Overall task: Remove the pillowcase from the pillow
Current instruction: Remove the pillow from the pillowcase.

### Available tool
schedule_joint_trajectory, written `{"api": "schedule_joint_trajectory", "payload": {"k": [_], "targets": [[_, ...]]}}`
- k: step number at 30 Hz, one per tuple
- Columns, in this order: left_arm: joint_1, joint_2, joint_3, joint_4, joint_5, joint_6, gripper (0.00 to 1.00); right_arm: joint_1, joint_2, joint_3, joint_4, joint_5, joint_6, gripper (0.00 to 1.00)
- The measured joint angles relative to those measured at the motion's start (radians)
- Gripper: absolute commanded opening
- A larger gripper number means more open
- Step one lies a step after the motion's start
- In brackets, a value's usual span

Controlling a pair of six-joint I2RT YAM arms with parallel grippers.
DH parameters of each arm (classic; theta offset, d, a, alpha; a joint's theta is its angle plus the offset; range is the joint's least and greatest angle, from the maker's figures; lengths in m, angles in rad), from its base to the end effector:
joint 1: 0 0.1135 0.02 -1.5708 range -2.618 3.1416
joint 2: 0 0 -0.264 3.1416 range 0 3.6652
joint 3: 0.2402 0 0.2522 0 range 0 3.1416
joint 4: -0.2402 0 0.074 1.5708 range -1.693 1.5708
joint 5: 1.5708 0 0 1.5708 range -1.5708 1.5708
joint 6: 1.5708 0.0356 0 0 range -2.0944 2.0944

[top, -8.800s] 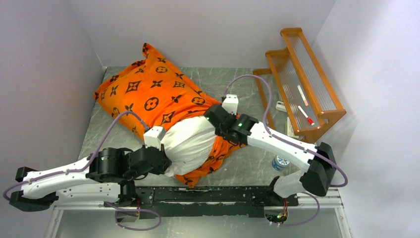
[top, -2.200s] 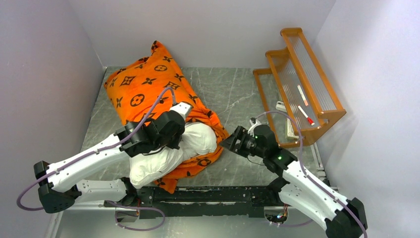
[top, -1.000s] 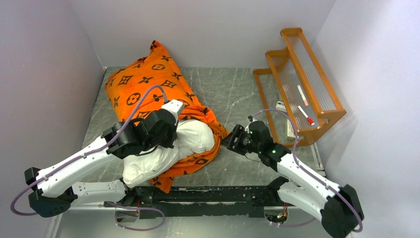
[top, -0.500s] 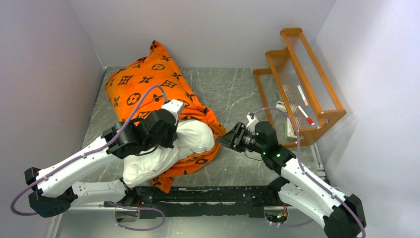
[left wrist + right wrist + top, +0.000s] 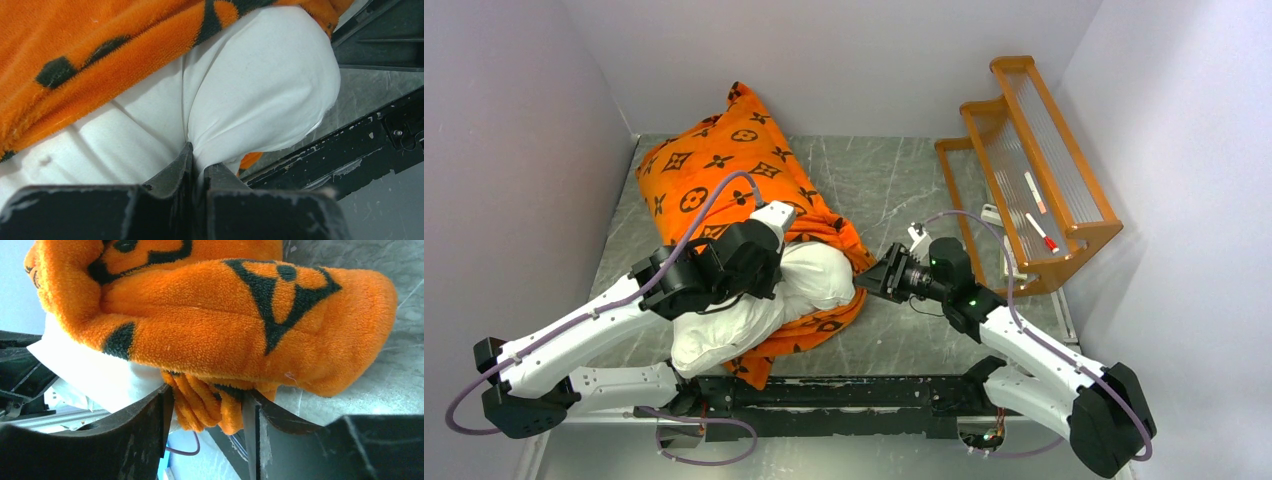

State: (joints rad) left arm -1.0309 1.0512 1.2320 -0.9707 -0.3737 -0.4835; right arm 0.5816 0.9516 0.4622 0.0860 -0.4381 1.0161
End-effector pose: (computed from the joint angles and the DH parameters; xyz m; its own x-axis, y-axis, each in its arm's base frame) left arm 0.1111 -0.1602 0.3696 -0.6331 0.2145 -0.7438 0.4203 0.9021 -0.0977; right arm 0.1663 0.1274 0.2246 -0.8728 0.3474 -0.3428 -0.1549 0.4689 0.8695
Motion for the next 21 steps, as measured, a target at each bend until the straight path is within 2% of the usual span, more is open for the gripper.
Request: {"api": "schedule_joint_trajectory", "payload": {"k": [5, 7, 9, 10, 15, 21], "targets": [[0.0, 0.003, 0.0, 0.0, 0.001, 0.0, 0.05, 0.0, 0.03, 0.02, 0.003, -0.022, -0.036, 0.33], [0.0, 0.008, 0.0, 0.001, 0.002, 0.0, 0.05, 0.0, 0.055, 0.029, 0.001, -0.023, -0.048, 0.22], [0.0, 0.014, 0.0, 0.001, 0.006, 0.0, 0.05, 0.0, 0.076, 0.034, -0.005, -0.019, -0.056, 0.05], [0.0, 0.017, 0.0, 0.0, 0.009, 0.0, 0.05, 0.001, 0.085, 0.036, -0.012, -0.014, -0.058, 0.0], [0.0, 0.027, 0.005, -0.005, 0.007, -0.018, 0.05, 0.005, 0.107, 0.077, -0.101, 0.078, -0.056, 0.0], [0.0, 0.035, 0.042, -0.017, 0.016, -0.026, 0.05, 0.011, 0.195, 0.079, -0.085, 0.189, -0.029, 0.0]]}}
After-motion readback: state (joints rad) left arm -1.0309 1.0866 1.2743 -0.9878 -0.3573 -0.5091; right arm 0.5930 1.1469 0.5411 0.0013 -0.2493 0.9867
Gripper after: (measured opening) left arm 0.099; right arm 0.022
